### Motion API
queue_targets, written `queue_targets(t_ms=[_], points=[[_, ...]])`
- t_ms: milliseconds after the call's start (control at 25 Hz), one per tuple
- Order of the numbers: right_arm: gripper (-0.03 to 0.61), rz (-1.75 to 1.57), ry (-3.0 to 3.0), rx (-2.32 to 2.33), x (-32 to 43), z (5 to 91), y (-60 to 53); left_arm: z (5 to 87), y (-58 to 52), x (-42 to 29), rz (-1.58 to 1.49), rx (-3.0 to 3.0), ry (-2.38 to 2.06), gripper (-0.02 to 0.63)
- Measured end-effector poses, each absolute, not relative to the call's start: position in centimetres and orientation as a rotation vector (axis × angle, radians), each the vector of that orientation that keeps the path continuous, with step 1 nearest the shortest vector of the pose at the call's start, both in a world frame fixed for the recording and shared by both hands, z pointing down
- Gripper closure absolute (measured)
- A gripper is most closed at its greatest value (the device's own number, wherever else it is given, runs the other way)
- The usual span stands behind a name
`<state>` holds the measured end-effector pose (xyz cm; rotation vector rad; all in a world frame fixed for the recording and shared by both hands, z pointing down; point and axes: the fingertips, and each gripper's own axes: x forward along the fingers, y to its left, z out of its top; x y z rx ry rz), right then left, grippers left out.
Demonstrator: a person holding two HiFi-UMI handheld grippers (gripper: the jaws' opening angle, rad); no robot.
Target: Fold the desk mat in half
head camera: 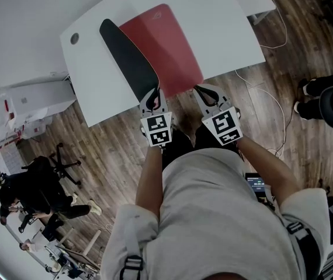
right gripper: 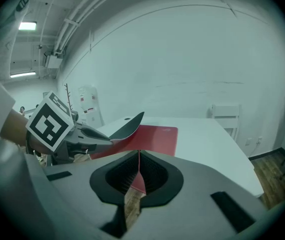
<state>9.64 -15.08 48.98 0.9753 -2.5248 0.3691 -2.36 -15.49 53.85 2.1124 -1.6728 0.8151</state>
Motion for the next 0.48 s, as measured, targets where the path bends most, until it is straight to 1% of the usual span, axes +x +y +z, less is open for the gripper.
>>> queue_targets(t_ms=[480], points=[[0.538,0.392,-2.506,0.992,12.6,49.9,-15.5,57.6,-15.5,0.4,0.805,2.053,-1.593,0.586]])
